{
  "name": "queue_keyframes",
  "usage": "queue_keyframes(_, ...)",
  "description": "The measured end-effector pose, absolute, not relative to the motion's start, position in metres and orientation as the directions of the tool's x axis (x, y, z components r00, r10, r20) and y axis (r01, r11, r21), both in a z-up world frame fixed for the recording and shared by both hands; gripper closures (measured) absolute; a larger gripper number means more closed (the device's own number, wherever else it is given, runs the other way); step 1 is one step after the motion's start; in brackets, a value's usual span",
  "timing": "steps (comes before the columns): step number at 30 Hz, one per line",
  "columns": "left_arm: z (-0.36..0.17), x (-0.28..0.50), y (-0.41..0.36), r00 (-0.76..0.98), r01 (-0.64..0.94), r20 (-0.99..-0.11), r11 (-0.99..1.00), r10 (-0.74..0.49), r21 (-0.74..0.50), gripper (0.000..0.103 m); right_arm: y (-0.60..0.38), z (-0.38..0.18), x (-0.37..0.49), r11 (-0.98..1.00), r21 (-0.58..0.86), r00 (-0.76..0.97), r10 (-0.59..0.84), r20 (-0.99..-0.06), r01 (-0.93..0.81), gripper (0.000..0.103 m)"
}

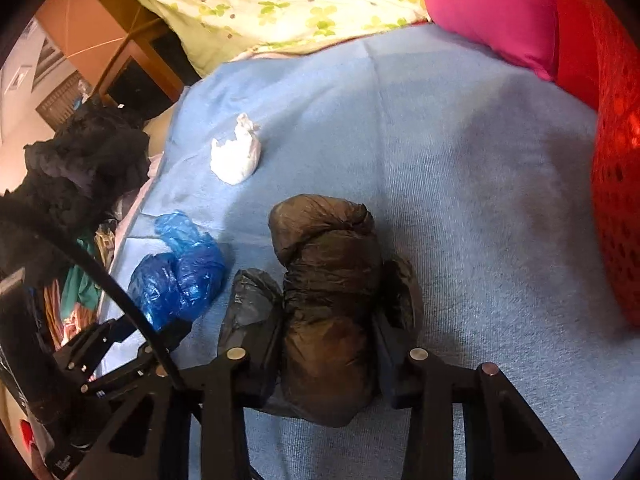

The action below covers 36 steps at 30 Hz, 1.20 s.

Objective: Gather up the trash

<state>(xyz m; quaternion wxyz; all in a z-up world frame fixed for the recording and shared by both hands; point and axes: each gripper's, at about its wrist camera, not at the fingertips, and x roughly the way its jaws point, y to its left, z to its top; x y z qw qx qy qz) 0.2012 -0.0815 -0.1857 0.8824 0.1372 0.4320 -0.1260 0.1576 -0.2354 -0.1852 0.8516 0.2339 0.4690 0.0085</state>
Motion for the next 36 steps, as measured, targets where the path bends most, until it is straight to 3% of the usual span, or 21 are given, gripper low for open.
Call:
queue_keyframes(6, -0.184, 0.198, -0.085, 0.625, 0.339, -0.777, 0.923, -0.078, 0.18, 0.05, -0.242, -0.195, 0.156, 0.879, 0.417, 0.518, 0.252, -0.817, 0.232, 0.059)
queue_keyframes(10, -0.19, 0.198, -0.088, 0.626, 0.343, -0.778, 0.915, -0.052, 0.215, 0.044, -0.247, -0.199, 0.156, 0.853, 0.458, 0.518, 0.281, -0.808, 0.251, 0.058)
queue_keyframes(19, -0.205, 0.203, -0.087, 0.588, 0.346, -0.808, 0.913, -0.033, 0.215, 0.044, -0.248, -0.2, 0.152, 0.837, 0.493, 0.539, 0.309, -0.784, 0.238, 0.046)
queue_keyframes(36, -0.206, 0.201, -0.089, 0.594, 0.351, -0.804, 0.908, -0.028, 0.227, 0.041, -0.257, -0.202, 0.148, 0.794, 0.56, 0.557, 0.362, -0.747, 0.235, 0.045)
